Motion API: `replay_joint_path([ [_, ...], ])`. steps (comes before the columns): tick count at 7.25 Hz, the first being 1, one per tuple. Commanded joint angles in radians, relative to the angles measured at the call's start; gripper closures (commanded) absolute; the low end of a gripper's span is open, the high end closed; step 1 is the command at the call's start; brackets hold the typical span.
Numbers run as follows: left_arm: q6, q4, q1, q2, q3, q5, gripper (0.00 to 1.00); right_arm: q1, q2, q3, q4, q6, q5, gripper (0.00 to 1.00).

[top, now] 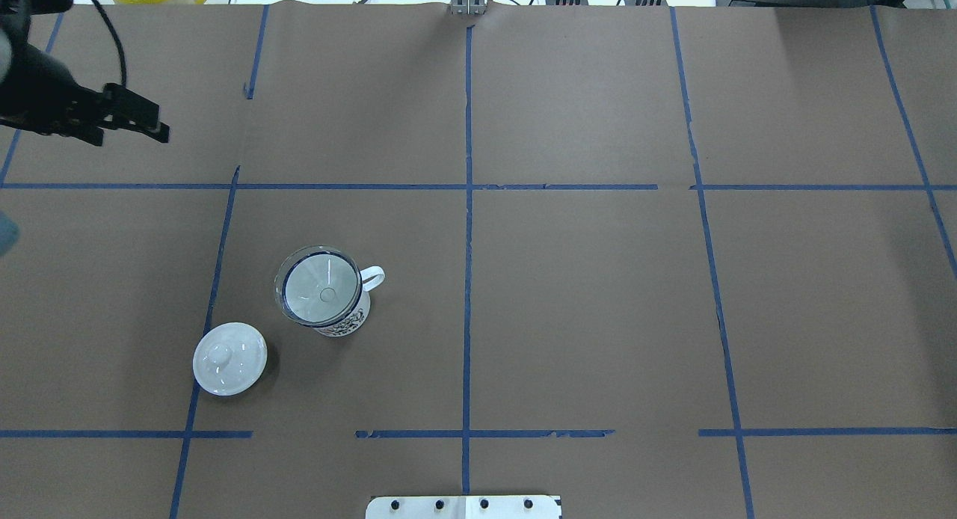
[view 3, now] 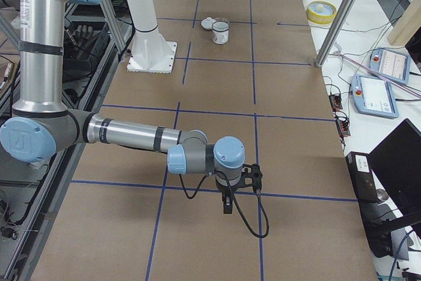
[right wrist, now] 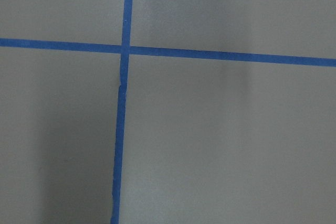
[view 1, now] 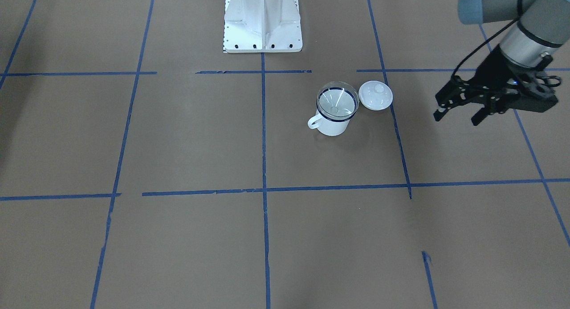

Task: Remove funnel from cup
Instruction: 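Move the left gripper down over the clear glass funnel in the mug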

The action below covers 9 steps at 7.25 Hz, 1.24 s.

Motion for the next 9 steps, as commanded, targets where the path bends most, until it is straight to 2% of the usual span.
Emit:
replay_joint_path([
  [1,-0.255,0.076,0.214,-0.115,-0.030,0.173,0.00,0.000,0.000,0.000,0.000,0.000,0.000,0.00],
  [2,-0.306,0.195,0.282,-0.183,-0.030,0.223,0.00,0.000,0.000,0.000,0.000,0.000,0.000,0.00],
  [3,-0.332,0.227,0.334,-0.222,-0.017,0.249,0.00,0.000,0.000,0.001,0.000,0.000,0.000,0.00],
  [5,-0.377,0.225,0.431,-0.230,0.012,0.289,0.00,0.000,0.000,0.000,0.000,0.000,0.000,0.00],
  [6,-0.382,0.227,0.467,-0.256,0.055,0.342,0.00,0.000,0.000,0.001,0.000,0.000,0.000,0.00],
  [7,-0.382,0.227,0.471,-0.279,0.095,0.349,0.01,0.000,0.000,0.002,0.000,0.000,0.000,0.00],
  [9,-0.382,0.230,0.473,-0.285,0.103,0.351,0.04,0.000,0.000,0.000,0.000,0.000,0.000,0.00],
])
